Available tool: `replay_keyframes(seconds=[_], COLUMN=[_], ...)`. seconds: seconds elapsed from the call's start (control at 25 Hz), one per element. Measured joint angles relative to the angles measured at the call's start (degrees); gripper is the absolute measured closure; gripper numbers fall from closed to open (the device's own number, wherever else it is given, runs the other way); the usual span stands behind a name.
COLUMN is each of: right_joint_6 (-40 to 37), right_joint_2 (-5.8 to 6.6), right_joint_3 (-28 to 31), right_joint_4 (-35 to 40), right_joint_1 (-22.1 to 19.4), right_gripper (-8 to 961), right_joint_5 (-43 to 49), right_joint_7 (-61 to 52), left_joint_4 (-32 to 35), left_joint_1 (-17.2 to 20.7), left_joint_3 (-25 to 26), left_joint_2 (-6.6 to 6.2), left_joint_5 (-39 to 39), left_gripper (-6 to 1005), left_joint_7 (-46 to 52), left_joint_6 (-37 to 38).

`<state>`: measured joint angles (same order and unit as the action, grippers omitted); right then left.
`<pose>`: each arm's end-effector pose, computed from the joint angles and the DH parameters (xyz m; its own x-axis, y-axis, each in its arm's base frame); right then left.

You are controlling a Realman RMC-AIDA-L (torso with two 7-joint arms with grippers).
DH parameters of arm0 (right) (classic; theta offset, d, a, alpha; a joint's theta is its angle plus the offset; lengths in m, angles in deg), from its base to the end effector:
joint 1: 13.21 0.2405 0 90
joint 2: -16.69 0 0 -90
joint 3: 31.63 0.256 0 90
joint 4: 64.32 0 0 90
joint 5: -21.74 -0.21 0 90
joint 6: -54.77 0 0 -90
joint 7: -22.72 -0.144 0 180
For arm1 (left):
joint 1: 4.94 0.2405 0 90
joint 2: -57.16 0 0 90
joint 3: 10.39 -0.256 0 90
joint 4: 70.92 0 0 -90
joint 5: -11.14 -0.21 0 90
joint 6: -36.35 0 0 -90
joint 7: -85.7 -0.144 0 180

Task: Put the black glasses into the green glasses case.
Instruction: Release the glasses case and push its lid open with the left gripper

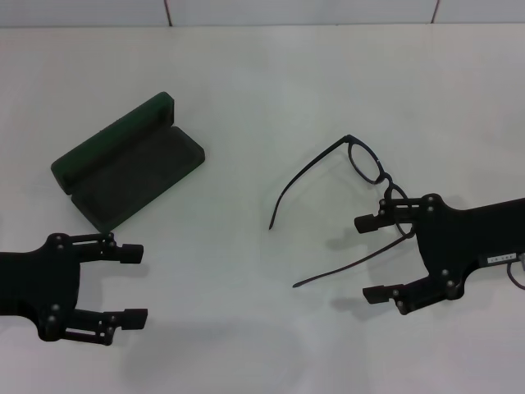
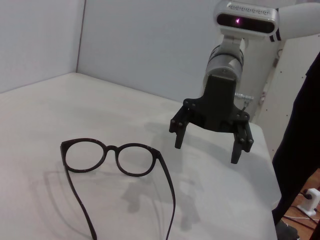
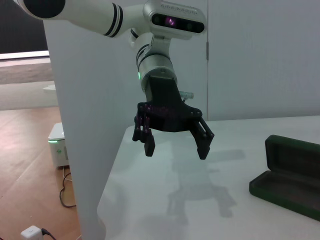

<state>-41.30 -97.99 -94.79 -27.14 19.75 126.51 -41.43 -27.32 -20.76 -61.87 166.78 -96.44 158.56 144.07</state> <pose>0.2240 0.3140 -0.0163 0.9171 0.0266 -0.3977 0.0335 -0.9994 0.0104 -0.3107 0.2415 0.0578 0.8622 0.2822 0.4207 0.3127 -0.9499 -0.0037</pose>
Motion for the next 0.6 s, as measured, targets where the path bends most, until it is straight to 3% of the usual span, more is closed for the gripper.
replay_keyframes(seconds=[0.44,0.6], right_joint_6=[0.0,0.0], right_joint_2=[-0.03,-0.13], right_joint_3=[0.2,0.4], right_joint_4=[0.0,0.0], right_joint_1=[0.0,-0.3], right_gripper=[83,84], right_joint_5=[0.0,-0.1], right_joint_7=[-0.1,-0.1], left_joint_4=[0.0,0.0], left_joint_1=[0.0,-0.7], left_joint_3=[0.1,2.8], left_joint_2=[-0.01,0.51], left_joint_5=[0.0,0.7], left_gripper=[164,173], left_joint_7=[0.2,5.4], left_joint_6=[-0.1,-0.1])
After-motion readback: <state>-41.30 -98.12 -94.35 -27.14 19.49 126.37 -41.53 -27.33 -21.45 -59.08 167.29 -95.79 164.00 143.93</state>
